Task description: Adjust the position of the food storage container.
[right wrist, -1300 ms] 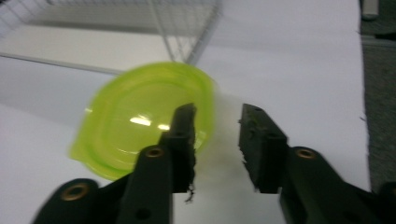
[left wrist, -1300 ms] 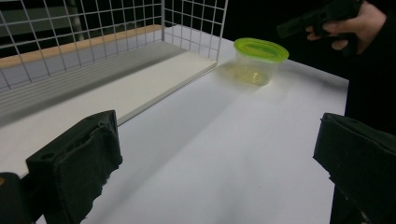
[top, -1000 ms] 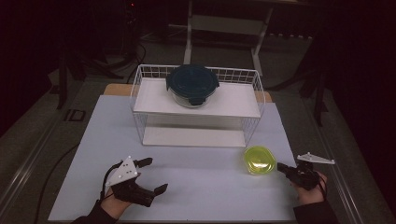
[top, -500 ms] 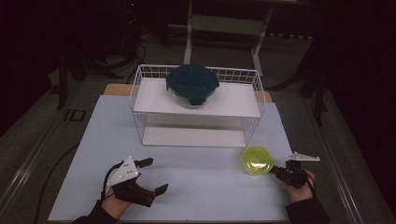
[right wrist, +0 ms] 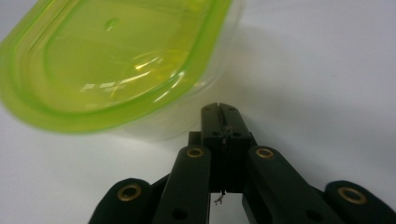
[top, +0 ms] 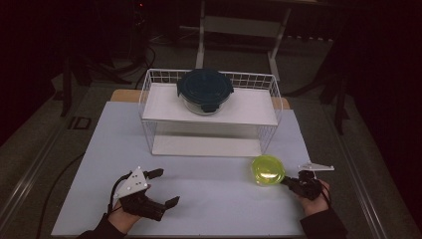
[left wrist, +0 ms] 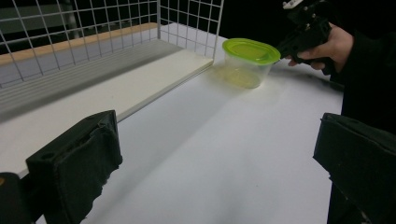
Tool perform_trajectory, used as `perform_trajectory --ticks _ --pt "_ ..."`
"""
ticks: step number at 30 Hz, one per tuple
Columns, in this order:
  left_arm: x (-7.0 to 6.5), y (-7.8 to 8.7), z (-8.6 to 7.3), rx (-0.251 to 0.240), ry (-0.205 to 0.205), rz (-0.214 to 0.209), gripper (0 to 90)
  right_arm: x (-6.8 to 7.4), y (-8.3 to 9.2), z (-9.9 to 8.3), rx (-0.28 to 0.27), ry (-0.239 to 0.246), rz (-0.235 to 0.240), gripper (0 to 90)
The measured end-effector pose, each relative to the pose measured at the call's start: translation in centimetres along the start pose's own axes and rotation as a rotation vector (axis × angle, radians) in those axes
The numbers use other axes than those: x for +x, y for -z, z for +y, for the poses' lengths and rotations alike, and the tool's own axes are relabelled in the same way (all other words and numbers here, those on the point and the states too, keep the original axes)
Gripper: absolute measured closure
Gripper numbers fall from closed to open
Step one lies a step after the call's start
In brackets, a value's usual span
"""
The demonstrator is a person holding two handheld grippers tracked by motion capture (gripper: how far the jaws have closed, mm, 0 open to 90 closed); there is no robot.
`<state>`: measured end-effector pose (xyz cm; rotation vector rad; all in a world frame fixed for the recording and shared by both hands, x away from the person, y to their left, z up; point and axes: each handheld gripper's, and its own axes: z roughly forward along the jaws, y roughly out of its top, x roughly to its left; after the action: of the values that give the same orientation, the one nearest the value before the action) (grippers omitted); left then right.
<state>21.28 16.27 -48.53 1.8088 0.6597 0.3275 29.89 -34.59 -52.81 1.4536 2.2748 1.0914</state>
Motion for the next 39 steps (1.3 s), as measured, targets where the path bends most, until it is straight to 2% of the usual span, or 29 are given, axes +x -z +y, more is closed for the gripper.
perform_trajectory --ticks 5,14,21,22,31,34,39 --pt "0.0 0.1 0.1 -0.005 0.001 0.001 0.2 -0.2 -0.2 0.6 -0.005 0.004 0.002 90.0" --pt "0.0 0.2 0.1 -0.008 0.001 0.001 0.2 1.1 -1.3 1.1 0.019 0.037 0.037 90.0" --pt "0.0 0.1 0.1 -0.007 -0.002 -0.002 0.2 2.4 -2.0 1.6 0.027 0.049 0.072 90.0" --pt "0.0 0.2 0.2 -0.009 -0.003 0.001 0.2 3.0 -2.3 1.8 0.031 0.056 0.086 90.0" --pt "-0.1 0.2 0.1 -0.008 -0.006 -0.008 0.2 5.1 -3.6 2.5 0.057 0.105 0.132 90.0" --pt "-0.1 0.2 0.1 -0.009 -0.005 -0.008 0.2 5.5 -3.9 2.8 0.064 0.12 0.122 90.0" --pt "0.0 0.3 0.1 -0.009 -0.005 -0.006 0.2 5.0 -3.9 3.2 0.048 0.097 0.113 90.0"
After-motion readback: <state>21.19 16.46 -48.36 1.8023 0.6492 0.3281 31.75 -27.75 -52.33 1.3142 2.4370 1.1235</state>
